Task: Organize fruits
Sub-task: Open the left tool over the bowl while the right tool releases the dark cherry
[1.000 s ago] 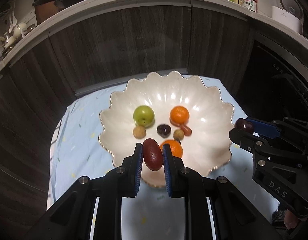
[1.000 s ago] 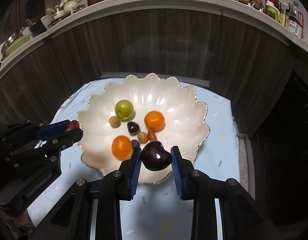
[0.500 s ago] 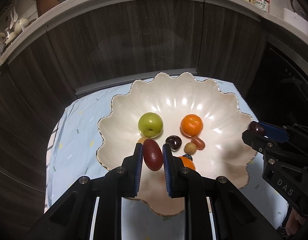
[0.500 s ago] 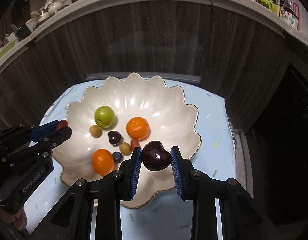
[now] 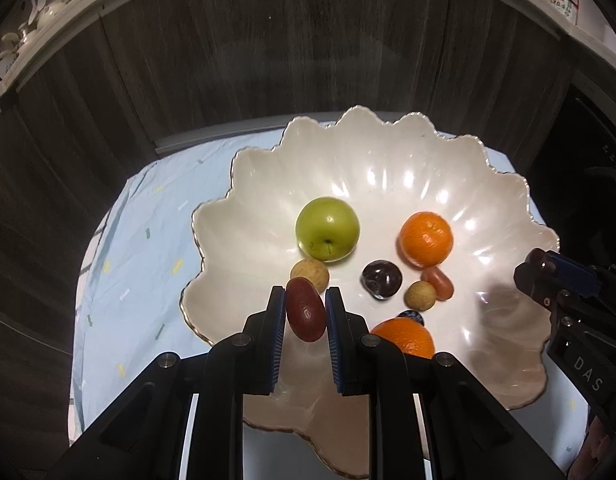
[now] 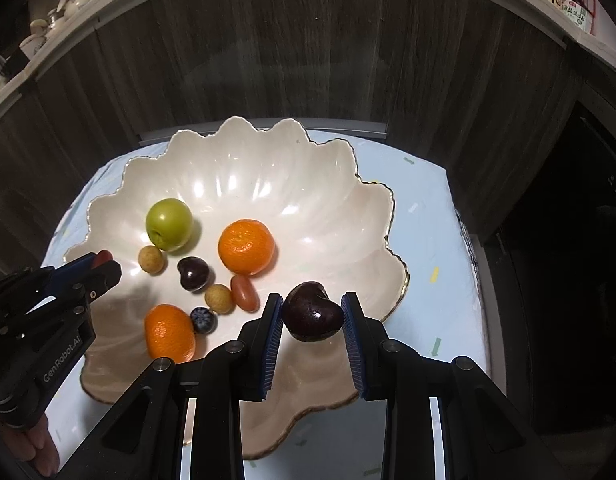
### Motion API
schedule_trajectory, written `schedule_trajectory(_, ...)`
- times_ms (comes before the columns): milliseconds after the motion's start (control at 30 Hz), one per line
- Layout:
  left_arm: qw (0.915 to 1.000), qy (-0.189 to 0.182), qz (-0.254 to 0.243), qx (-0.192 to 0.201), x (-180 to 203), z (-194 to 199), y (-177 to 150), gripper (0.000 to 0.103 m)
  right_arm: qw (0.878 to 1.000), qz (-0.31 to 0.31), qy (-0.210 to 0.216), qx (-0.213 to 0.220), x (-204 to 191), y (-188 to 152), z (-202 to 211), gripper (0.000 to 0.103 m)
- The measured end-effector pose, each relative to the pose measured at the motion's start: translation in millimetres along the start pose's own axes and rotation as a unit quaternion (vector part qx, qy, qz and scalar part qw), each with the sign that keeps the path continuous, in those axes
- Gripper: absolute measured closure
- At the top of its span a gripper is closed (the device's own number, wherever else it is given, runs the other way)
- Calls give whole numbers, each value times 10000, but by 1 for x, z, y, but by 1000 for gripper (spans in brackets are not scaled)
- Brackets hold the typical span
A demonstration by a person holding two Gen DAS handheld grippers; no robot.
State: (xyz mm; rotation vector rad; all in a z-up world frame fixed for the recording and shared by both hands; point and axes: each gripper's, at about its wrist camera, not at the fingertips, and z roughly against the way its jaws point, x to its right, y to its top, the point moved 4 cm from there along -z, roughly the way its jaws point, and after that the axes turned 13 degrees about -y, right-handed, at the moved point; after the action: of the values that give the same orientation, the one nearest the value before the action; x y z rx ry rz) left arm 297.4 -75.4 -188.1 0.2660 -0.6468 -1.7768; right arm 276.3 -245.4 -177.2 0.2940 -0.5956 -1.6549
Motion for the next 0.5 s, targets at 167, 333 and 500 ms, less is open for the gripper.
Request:
schedule_trajectory(167,9999,25,35,-116,-3,-10,-3,81,9998,38,-103,-144,-1,-2,-10,72)
schedule_trajectory(333,9998,123,30,-131,-5,-11,-5,60,9995,74,-272,-122,-2,-3,-9,68)
schedule_trajectory(500,9997,205,25,-99,-7,-5,-5,47,9991,38,-413,2,2,-1,-2,44)
